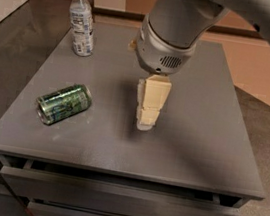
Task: Pick green can
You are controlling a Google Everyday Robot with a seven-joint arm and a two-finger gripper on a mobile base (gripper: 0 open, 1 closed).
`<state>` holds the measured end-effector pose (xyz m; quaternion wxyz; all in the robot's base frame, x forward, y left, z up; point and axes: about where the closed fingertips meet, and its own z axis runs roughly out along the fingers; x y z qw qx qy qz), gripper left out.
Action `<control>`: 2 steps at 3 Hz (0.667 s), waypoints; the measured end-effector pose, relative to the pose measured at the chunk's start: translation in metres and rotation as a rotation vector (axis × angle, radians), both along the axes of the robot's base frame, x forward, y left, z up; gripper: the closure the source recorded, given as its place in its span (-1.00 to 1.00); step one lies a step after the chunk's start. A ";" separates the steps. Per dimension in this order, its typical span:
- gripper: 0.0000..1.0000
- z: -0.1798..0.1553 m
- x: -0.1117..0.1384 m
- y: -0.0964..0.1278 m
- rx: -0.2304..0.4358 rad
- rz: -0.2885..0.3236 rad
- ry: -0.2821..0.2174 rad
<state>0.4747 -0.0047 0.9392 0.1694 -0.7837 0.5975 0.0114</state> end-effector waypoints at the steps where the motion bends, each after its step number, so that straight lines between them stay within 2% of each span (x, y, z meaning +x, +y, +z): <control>1: -1.00 -0.013 -0.004 0.037 -0.022 0.101 0.005; 2: -1.00 -0.025 -0.007 0.069 -0.041 0.183 0.015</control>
Offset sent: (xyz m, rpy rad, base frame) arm -0.0089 0.1066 -0.0451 -0.0666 0.0430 0.2850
